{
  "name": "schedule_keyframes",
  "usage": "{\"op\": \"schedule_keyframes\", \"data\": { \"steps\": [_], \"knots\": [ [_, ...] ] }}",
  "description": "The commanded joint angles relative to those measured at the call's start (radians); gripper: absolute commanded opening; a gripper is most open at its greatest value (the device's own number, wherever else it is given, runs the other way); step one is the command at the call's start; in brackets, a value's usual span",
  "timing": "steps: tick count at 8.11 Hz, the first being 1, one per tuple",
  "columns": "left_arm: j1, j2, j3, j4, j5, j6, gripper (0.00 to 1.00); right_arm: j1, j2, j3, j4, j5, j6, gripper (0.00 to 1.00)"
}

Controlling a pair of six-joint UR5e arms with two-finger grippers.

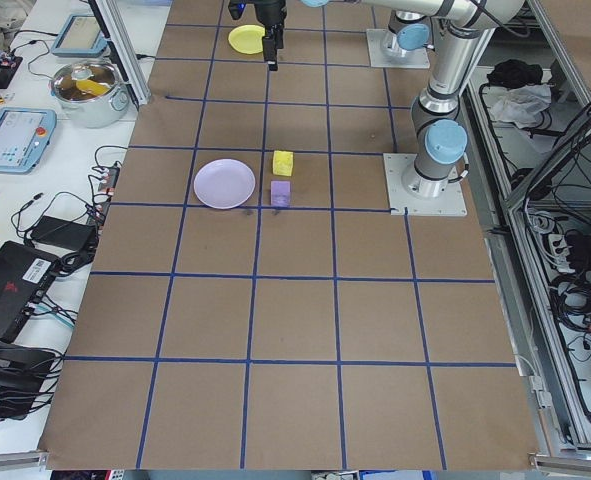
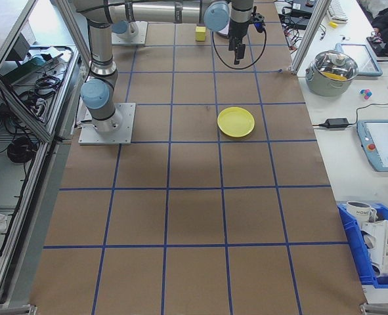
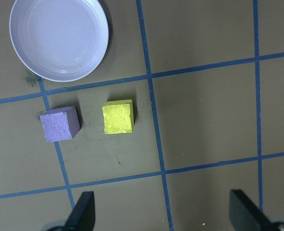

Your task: Sort blocks by color into plates

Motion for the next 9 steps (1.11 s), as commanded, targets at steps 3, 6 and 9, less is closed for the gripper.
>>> {"op": "schedule_keyframes", "data": {
  "steps": [3,6,9],
  "knots": [
    [0.004,-0.013,-0.011,0.072,0.002,0.023,0.97,0.001,-0.033,0.016,0.018,0.014,0.028,1.00],
    [0.140,-0.065,-0.227,0.218,0.037,0.261,0.97,0.001,-0.028,0.018,0.004,0.007,0.016,1.00],
    [0.240,-0.075,-0.408,0.393,0.040,0.346,0.98,0.001,-0.034,0.044,0.004,0.005,0.010,1.00]
  ]
}}
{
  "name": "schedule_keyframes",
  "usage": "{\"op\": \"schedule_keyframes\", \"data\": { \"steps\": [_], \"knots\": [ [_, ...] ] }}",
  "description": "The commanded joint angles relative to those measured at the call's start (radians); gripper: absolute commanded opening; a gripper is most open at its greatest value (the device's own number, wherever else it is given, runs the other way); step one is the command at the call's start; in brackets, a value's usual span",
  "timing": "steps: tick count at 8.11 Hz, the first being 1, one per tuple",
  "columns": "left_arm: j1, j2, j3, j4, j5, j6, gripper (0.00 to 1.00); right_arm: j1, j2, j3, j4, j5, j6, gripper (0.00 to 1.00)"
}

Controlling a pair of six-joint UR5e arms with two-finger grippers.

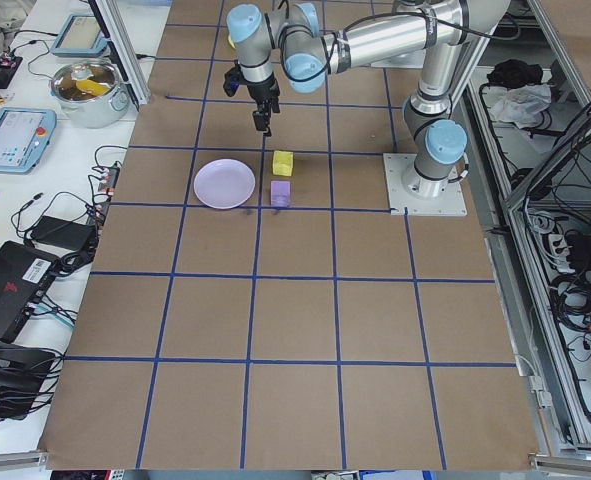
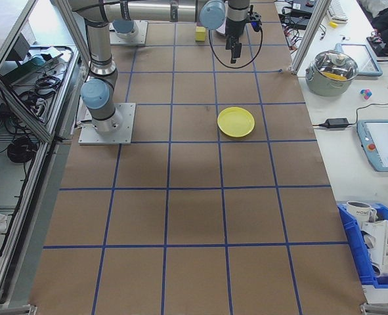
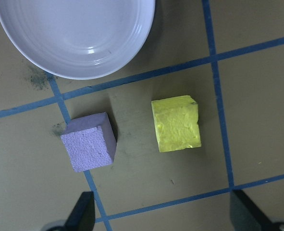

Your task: Sort blocks by color into plates

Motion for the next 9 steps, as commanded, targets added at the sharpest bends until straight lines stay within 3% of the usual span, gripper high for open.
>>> {"op": "schedule_keyframes", "data": {
  "steps": [1,4,9],
  "knots": [
    [0.105,-0.048,-0.100,0.132,0.004,0.115,0.98,0.000,-0.003,0.018,-0.001,-0.001,-0.004,1.00],
    [0.230,-0.156,-0.107,0.132,0.007,0.115,1.00,0.000,-0.002,0.018,-0.001,0.001,-0.004,1.00],
    [0.228,-0.202,-0.128,0.145,-0.005,-0.029,0.93,0.000,0.000,0.018,-0.001,0.002,-0.005,1.00]
  ]
}}
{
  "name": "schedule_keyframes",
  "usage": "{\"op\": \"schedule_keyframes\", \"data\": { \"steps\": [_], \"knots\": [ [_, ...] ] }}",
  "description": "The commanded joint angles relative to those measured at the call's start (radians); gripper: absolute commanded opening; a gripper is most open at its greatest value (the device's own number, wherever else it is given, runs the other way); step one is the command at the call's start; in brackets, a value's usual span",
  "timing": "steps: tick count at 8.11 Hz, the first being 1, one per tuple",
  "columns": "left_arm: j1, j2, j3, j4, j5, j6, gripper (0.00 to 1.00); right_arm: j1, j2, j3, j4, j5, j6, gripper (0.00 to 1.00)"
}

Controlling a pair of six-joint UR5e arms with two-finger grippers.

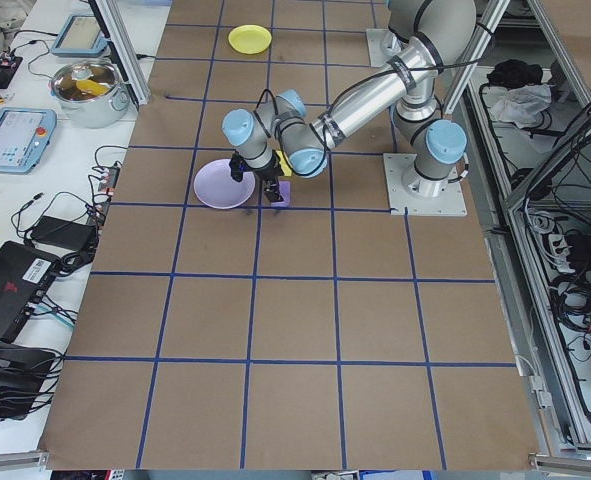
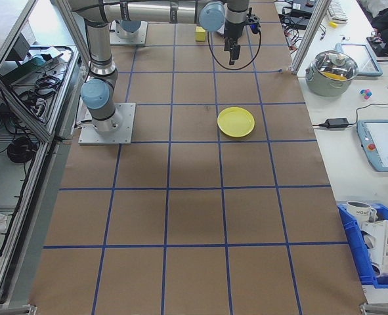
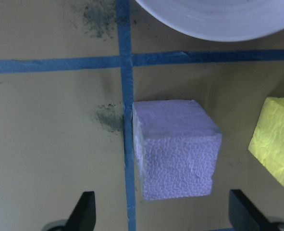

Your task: Sort blocks by color into plates

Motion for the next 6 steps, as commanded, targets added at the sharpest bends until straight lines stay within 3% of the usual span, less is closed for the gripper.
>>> {"op": "schedule_keyframes", "data": {
  "steps": [1,2,5,6],
  "knots": [
    [-0.005,-0.027,-0.014,0.006,-0.007,-0.038,0.90,0.000,0.000,0.000,0.000,0.002,0.000,1.00],
    [-0.008,-0.051,-0.032,0.044,-0.035,-0.036,0.85,0.000,-0.002,0.000,-0.002,0.002,0.003,1.00],
    [-0.011,-0.073,-0.041,0.101,-0.043,-0.030,0.82,0.002,-0.005,0.000,0.002,0.000,0.002,1.00],
    [-0.010,-0.065,-0.040,0.101,-0.039,-0.012,0.52,0.002,-0.005,0.000,0.002,-0.001,0.002,1.00]
  ]
}}
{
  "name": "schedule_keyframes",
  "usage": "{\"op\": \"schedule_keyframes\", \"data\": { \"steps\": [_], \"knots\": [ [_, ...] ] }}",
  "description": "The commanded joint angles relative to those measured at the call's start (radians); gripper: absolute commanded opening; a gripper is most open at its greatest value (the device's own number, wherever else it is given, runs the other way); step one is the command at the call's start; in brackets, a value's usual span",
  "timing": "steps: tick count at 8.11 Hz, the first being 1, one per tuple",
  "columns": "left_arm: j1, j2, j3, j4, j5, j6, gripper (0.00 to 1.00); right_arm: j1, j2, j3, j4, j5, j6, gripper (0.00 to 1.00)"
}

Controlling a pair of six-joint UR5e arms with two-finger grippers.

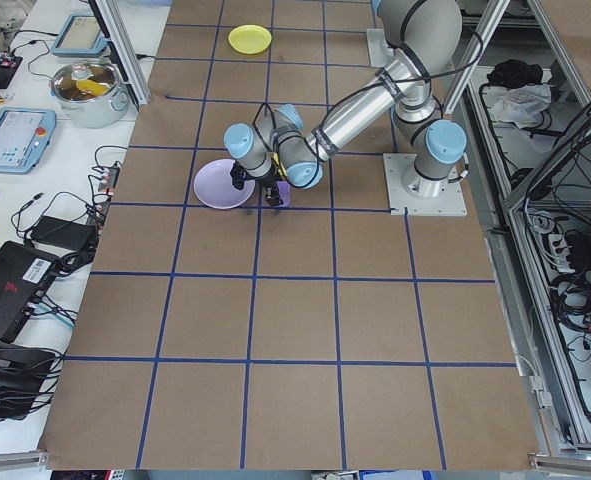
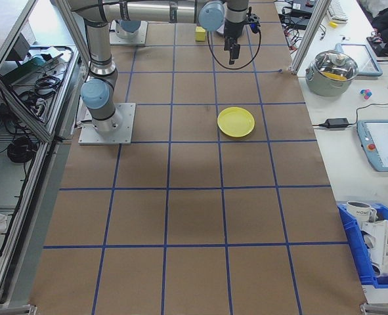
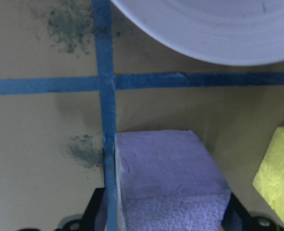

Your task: Sort blocks by color into plates

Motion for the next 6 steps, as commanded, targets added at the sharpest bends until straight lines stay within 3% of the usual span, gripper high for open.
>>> {"op": "schedule_keyframes", "data": {
  "steps": [1,4,6],
  "knots": [
    [0.001,0.004,0.006,0.007,0.009,0.027,0.23,-0.001,0.004,0.000,0.000,0.002,-0.001,1.00],
    [-0.070,0.024,0.041,-0.017,0.032,0.025,0.20,-0.001,0.005,0.000,-0.002,0.002,-0.001,1.00],
    [-0.126,0.016,0.205,-0.177,0.032,0.024,0.20,-0.001,0.007,0.000,-0.002,0.005,-0.001,1.00]
  ]
}}
